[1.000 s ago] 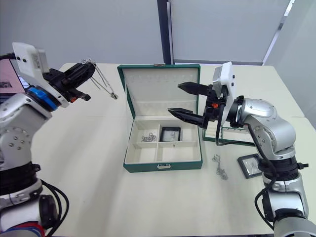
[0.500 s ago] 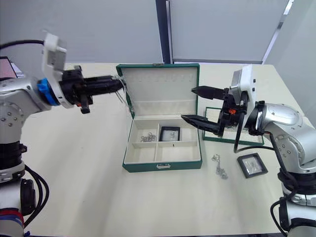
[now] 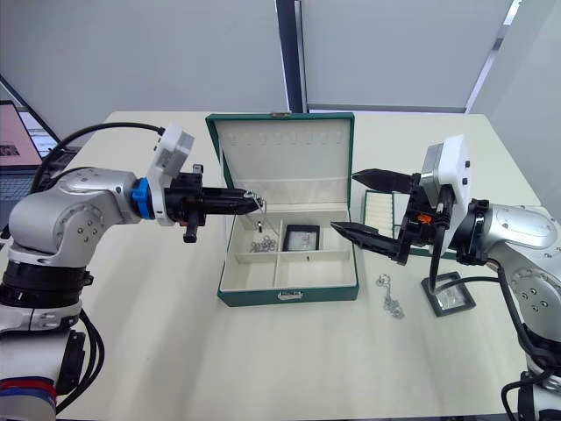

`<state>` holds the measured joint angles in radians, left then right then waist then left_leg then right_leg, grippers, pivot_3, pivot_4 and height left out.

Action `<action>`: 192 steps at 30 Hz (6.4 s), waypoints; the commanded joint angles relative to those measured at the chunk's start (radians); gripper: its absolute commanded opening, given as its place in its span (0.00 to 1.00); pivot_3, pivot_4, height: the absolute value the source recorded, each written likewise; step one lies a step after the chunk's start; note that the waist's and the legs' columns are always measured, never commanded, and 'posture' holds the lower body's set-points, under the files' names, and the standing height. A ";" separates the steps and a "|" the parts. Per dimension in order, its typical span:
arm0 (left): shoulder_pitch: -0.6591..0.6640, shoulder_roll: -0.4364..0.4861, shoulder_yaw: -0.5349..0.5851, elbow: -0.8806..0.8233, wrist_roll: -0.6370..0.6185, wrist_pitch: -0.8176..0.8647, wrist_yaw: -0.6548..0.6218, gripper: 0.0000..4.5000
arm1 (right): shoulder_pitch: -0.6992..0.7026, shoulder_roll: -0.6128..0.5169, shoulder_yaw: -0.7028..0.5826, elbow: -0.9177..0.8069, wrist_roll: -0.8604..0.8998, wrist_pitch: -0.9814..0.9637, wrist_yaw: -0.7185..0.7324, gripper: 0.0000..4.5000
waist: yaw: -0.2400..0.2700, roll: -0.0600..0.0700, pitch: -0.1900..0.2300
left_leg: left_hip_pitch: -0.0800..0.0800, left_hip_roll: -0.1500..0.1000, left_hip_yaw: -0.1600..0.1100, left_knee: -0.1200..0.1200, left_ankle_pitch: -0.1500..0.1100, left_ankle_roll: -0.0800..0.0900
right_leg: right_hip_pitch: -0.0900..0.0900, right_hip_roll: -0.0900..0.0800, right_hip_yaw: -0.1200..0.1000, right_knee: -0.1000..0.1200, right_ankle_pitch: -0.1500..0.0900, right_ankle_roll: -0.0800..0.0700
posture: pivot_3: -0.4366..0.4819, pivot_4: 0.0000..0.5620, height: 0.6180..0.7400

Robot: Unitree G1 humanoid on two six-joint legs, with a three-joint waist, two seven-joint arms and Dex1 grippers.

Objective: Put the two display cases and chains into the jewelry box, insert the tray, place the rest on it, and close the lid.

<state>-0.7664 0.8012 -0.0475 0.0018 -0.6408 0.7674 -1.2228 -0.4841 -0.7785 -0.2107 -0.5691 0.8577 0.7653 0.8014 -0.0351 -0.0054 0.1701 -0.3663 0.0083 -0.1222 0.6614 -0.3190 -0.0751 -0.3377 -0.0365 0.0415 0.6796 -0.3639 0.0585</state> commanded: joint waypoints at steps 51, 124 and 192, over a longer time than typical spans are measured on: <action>0.282 -0.003 -0.037 -0.068 0.175 -0.169 -0.016 0.08 | 0.012 -0.051 -0.022 -0.023 0.048 -0.023 -0.006 1.00 | 0.003 0.000 0.000 | 0.000 0.000 0.000 0.000 0.000 0.000 | 0.000 0.000 0.000 0.000 0.000 0.000 | 0.48 0.27 1.00; 0.848 -0.536 0.738 -0.166 0.336 -0.516 1.275 0.99 | 0.294 0.287 -0.388 0.960 -0.467 -0.874 -0.479 1.00 | 0.006 0.003 -0.003 | 0.003 0.004 0.013 0.001 0.000 -0.001 | 0.002 -0.002 0.005 0.001 0.000 0.000 | 0.48 0.27 1.00; 0.426 -0.132 -0.136 -0.456 0.161 -0.412 0.094 1.00 | 0.184 -0.461 0.338 0.679 -0.814 -0.926 0.724 0.39 | 0.006 0.005 -0.002 | 0.002 0.004 0.014 0.003 0.000 0.000 | 0.004 -0.001 0.004 -0.001 0.000 0.000 | 0.48 0.27 1.00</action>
<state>-0.3273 0.6728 -0.1802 -0.4349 -0.4817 0.3631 -1.1266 -0.2961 -1.2366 0.1416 0.1240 0.0490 -0.1589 1.5277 -0.0296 -0.0007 0.1686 -0.3641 0.0118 -0.1087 0.6642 -0.3189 -0.0750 -0.3340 -0.0380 0.0453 0.6790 -0.3639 0.0585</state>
